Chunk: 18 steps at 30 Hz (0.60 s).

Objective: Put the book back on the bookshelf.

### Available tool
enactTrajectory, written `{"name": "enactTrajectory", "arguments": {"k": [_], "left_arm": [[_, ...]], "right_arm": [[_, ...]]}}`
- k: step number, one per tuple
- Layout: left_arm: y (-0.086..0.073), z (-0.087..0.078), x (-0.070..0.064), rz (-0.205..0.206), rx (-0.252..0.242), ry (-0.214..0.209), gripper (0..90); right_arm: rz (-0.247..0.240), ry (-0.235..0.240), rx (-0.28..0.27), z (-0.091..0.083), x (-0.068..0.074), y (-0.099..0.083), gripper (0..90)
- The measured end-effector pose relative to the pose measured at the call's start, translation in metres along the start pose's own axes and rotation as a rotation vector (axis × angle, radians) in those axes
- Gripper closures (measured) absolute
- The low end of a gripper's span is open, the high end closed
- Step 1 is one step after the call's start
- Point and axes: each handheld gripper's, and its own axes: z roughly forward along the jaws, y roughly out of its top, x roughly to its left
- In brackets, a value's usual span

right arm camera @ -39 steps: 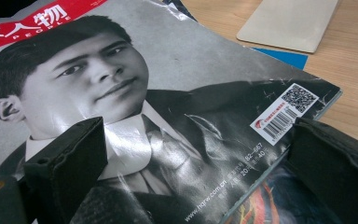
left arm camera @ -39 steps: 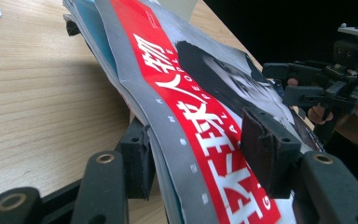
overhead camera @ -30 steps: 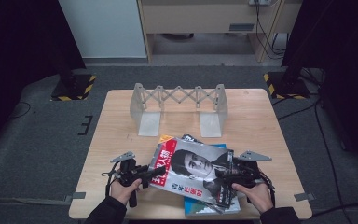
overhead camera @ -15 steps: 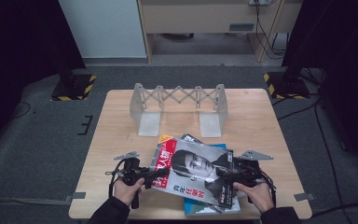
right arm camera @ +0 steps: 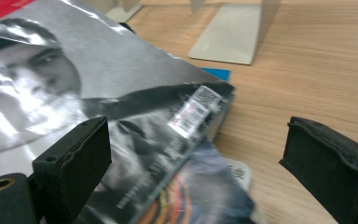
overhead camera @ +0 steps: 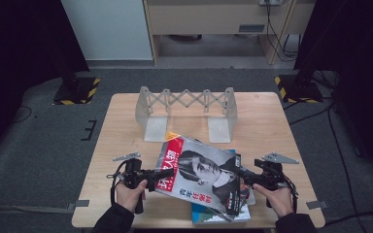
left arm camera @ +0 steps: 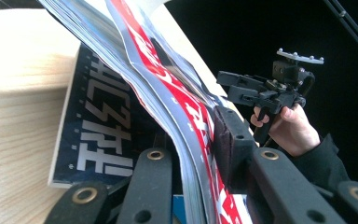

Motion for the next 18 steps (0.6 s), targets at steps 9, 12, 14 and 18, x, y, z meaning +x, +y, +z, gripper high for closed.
{"name": "enactTrajectory", "arguments": {"k": [9,12,14,18], "left_arm": [[0.016,-0.004,-0.012,0.040,-0.025,0.012,79.8],[0.022,-0.005,-0.014,0.042,-0.041,0.009,81.3],[0.028,-0.007,-0.016,0.044,-0.055,0.006,82.1],[0.037,-0.008,-0.023,0.065,-0.071,-0.009,84.1]], "right_arm": [[0.011,-0.072,-0.010,-0.007,-0.019,0.001,7.8],[0.020,-0.092,0.003,-0.009,-0.025,0.001,7.8],[0.026,-0.117,0.007,-0.012,-0.033,0.000,7.8],[0.017,-0.167,0.021,-0.015,-0.044,-0.001,7.8]]}}
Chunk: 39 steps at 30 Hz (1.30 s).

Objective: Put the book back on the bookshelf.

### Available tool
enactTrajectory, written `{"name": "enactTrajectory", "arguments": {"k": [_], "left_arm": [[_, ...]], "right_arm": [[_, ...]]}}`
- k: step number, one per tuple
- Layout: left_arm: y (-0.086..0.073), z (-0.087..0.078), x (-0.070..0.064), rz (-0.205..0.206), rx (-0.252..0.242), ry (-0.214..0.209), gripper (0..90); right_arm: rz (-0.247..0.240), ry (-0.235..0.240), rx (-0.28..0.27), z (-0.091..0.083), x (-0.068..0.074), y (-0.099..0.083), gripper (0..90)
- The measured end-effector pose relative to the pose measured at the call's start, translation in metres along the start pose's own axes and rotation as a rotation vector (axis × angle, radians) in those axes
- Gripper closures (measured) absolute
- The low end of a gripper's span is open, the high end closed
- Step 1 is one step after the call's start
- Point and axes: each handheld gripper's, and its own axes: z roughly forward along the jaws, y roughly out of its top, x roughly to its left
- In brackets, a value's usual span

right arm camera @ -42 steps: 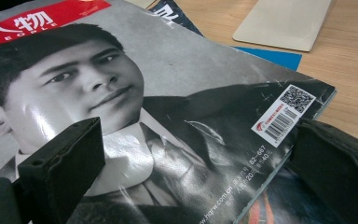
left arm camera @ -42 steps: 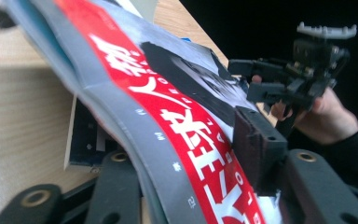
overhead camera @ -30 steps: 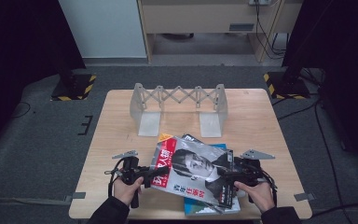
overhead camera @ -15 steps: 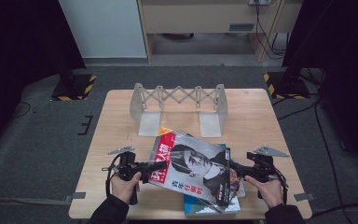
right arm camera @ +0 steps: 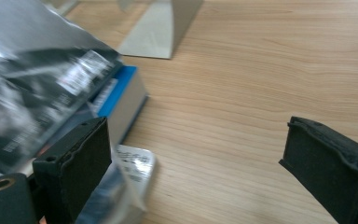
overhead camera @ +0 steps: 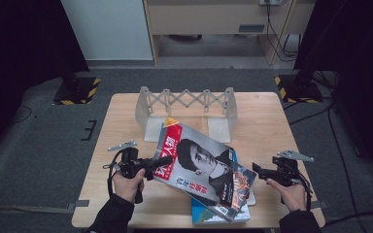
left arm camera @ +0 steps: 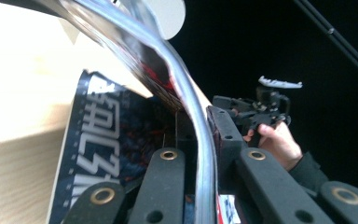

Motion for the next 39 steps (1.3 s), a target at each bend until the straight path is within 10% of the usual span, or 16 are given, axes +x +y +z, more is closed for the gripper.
{"name": "enactTrajectory", "arguments": {"k": [26,39], "left_arm": [[0.054,-0.005,-0.044,0.167,-0.111,0.060,86.5],[0.072,-0.029,-0.046,0.168,-0.172,0.067,86.5]], "right_arm": [[-0.031,-0.125,0.116,0.006,-0.024,-0.008,7.6],[-0.062,-0.135,0.207,0.014,-0.026,-0.016,7.0]]}}
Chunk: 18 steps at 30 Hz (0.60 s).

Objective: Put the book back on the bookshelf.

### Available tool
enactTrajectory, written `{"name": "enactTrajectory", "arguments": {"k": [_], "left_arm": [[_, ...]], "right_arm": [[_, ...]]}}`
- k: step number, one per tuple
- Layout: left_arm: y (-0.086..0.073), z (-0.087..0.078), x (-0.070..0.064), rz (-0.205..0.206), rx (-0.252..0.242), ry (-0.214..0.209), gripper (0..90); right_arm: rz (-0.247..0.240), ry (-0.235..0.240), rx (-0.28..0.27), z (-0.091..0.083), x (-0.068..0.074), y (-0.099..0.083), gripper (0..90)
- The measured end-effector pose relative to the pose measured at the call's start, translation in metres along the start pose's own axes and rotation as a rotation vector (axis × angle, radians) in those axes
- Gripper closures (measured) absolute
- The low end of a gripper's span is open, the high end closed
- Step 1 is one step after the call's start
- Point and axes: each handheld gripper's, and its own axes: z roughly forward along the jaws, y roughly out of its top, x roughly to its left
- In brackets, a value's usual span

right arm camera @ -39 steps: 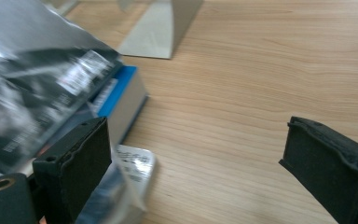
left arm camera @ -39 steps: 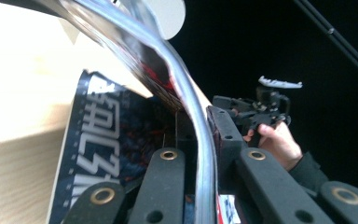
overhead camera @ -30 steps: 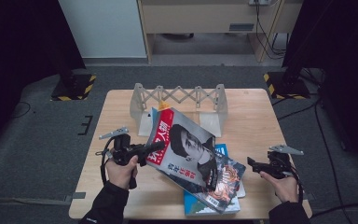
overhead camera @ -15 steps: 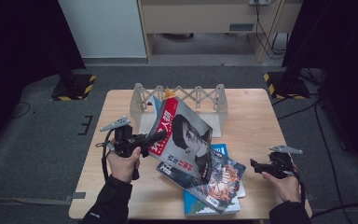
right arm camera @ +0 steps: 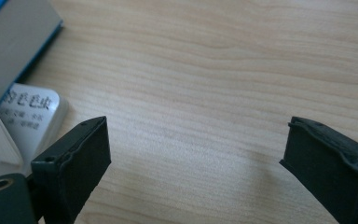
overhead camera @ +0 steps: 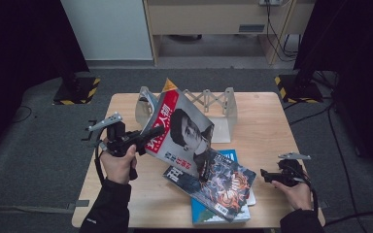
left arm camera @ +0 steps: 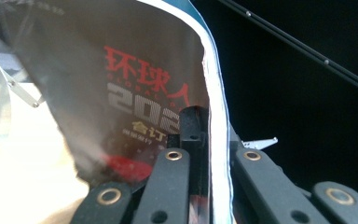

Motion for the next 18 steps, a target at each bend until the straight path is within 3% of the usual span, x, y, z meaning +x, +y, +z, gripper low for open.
{"name": "enactTrajectory", "arguments": {"k": [6,12,18], "left_arm": [[0.011,-0.016,0.004,0.003,-0.029,0.023,86.5],[0.016,-0.032,0.012,-0.013,-0.054,0.040,86.5],[0.021,-0.042,0.019,-0.015,-0.053,0.068,86.4]], "right_arm": [[-0.028,0.008,0.064,0.009,0.000,-0.004,6.0],[-0.061,0.000,0.052,0.011,0.003,-0.007,3.5],[-0.062,-0.002,0.029,0.012,0.003,-0.009,2.3]]}}
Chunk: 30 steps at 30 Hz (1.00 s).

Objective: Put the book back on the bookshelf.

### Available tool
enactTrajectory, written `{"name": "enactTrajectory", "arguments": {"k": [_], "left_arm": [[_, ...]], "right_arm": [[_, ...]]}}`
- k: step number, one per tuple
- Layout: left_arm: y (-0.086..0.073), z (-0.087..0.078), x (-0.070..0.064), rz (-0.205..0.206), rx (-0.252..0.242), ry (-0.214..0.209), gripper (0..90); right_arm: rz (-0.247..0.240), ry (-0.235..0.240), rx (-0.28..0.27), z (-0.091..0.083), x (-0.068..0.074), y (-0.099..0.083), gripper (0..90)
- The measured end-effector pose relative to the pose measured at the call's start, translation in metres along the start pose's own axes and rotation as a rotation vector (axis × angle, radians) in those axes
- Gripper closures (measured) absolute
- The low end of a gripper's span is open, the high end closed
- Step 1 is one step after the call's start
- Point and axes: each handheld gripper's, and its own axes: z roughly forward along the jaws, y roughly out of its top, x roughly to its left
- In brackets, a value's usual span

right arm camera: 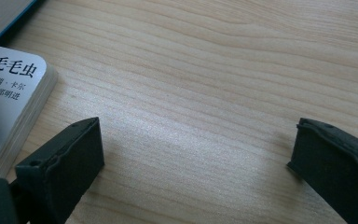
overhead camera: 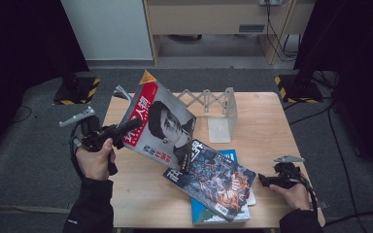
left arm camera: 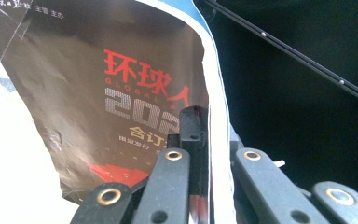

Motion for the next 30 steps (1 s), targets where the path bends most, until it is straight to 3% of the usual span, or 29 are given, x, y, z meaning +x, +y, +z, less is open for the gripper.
{"name": "enactTrajectory", "arguments": {"k": [16,30], "left_arm": [[0.004,-0.020,0.022,-0.020,0.030,0.052,86.4],[0.009,-0.034,0.035,-0.013,0.065,0.105,86.4]], "right_arm": [[-0.005,0.006,-0.034,0.002,0.001,-0.002,1.1],[-0.008,0.008,-0.037,0.002,0.001,-0.002,1.0]]}}
